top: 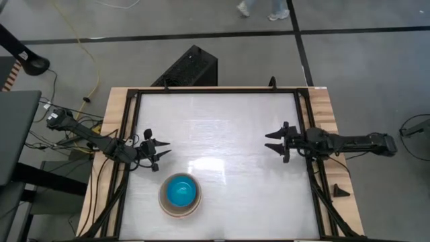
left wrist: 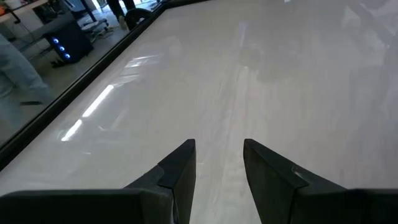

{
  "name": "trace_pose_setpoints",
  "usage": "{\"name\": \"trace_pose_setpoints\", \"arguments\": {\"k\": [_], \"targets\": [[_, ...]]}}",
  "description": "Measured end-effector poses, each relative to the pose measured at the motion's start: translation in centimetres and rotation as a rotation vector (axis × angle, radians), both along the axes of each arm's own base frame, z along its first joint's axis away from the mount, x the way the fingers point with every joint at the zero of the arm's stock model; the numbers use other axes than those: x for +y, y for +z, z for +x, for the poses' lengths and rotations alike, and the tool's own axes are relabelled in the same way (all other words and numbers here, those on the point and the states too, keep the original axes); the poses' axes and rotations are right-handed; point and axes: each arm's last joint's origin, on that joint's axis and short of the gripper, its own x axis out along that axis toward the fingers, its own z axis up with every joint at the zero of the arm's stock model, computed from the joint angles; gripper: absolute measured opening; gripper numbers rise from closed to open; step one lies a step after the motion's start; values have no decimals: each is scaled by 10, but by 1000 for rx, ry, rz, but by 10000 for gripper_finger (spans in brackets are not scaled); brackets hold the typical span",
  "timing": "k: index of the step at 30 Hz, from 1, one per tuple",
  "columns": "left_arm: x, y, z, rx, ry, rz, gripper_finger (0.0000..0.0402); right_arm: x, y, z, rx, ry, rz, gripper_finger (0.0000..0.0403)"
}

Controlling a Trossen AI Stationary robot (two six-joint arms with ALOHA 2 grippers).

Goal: Nest bowls inside each other
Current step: Return to Home Position

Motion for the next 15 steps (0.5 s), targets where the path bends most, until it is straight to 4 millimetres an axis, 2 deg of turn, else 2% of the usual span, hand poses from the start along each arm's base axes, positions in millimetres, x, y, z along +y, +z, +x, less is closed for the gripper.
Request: {"name": "trace_pose_setpoints", "arguments": {"k": [15], "targets": [[0, 0, 0, 2, 0, 1, 125, -1, -5, 0, 55, -5, 7, 255]]}}
